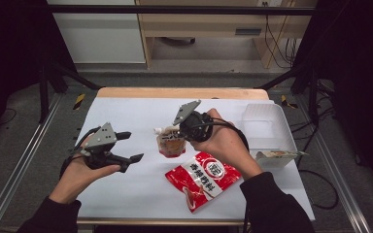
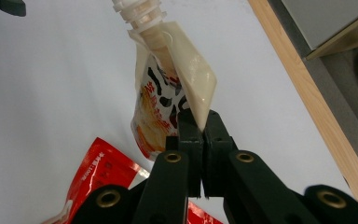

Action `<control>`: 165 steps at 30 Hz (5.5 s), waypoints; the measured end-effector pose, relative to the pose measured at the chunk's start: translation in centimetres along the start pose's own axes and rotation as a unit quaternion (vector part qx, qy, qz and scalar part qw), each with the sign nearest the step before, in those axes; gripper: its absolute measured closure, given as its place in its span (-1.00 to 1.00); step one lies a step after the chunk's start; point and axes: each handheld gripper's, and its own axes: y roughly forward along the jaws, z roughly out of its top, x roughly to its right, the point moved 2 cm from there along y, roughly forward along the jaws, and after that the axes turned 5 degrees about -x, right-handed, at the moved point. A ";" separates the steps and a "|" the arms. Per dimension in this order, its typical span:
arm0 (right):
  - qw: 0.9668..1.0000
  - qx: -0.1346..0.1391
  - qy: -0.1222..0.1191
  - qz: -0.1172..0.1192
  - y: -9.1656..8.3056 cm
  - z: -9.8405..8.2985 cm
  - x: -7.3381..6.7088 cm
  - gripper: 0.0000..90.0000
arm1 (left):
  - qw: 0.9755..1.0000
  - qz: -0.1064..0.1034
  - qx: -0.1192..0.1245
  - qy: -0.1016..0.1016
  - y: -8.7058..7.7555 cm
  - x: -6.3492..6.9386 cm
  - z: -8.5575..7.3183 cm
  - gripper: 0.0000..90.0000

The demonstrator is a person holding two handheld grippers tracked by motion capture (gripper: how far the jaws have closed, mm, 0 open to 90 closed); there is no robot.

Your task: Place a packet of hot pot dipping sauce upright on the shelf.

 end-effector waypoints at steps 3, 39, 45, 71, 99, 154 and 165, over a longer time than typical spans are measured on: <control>1.000 -0.001 -0.003 -0.003 -0.5 -0.3 0.5 0.98 | 1.000 0.019 -0.017 -0.012 0.3 -0.2 -2.1 -0.73; 0.997 0.006 0.039 -0.071 -8.8 -6.1 7.4 0.98 | 0.992 0.101 -0.026 -0.076 -0.3 -1.2 -11.4 -0.81; 0.996 0.002 0.049 -0.076 -9.4 -7.9 8.4 0.98 | 0.991 0.106 -0.035 -0.071 -0.4 -1.2 -12.0 -0.81; 0.988 -0.049 0.115 -0.091 -10.5 -18.0 10.2 0.98 | 0.991 0.106 -0.042 -0.064 -0.7 -1.1 -12.2 -0.81; 0.984 -0.088 0.140 -0.071 -8.6 -21.7 10.5 0.98 | 0.992 0.102 -0.050 -0.058 -0.5 -0.9 -12.2 -0.81; 0.982 0.048 0.143 -0.115 -9.1 -13.7 -1.9 -0.68 | 0.992 0.099 -0.056 -0.045 0.1 0.0 -11.9 -0.83; 0.978 0.041 0.178 -0.099 -3.4 -15.3 -4.6 -0.58 | 0.992 0.101 -0.057 -0.043 0.1 -0.1 -11.9 -0.83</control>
